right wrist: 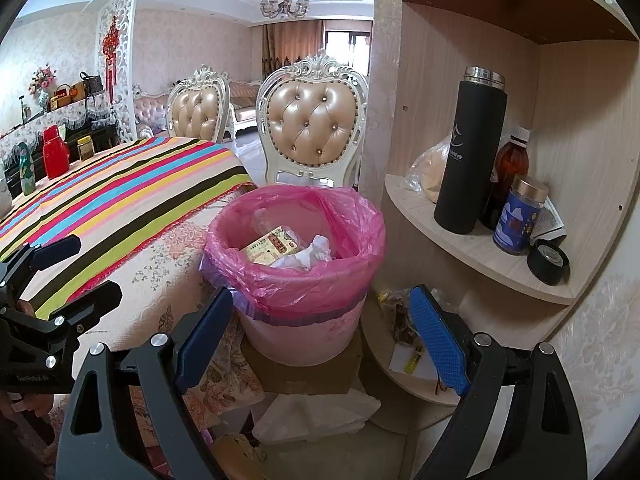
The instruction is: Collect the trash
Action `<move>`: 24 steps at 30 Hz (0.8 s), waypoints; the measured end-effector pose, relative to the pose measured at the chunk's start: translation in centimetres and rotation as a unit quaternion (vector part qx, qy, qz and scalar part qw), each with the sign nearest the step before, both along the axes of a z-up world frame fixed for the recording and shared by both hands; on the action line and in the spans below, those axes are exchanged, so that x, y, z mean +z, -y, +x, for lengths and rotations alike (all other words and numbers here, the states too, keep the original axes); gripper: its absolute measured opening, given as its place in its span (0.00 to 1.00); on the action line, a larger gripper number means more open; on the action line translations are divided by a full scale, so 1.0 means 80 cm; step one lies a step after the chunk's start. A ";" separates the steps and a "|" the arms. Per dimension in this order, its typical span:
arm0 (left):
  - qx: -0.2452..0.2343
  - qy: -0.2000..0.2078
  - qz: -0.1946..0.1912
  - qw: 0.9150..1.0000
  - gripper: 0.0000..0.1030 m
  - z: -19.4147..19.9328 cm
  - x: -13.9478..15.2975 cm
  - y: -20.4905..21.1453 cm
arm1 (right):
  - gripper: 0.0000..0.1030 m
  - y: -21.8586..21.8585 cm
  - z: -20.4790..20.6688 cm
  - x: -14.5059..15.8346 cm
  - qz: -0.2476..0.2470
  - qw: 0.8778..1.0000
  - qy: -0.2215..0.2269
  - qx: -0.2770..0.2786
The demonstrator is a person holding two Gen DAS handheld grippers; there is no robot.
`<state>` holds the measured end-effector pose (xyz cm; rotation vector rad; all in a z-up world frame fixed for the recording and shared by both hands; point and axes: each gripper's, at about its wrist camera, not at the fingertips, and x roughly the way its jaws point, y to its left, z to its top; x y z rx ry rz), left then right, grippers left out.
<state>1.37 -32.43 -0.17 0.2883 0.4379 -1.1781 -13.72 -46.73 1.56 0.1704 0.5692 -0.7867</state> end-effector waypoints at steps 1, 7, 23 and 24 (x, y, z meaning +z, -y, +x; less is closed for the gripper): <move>0.000 0.000 0.000 1.000 0.95 0.000 0.000 0.000 | 0.82 0.000 0.000 0.001 0.000 1.000 0.001 0.000; -0.003 0.001 0.000 1.000 0.95 -0.003 0.000 0.000 | 0.82 -0.001 0.001 0.002 0.000 1.000 0.000 0.001; -0.010 -0.001 0.003 1.000 0.95 -0.004 -0.001 0.002 | 0.82 -0.002 0.002 0.002 0.000 1.000 0.000 0.002; -0.010 -0.002 0.003 1.000 0.95 -0.003 -0.001 0.002 | 0.82 -0.002 0.002 0.002 0.000 1.000 0.001 0.001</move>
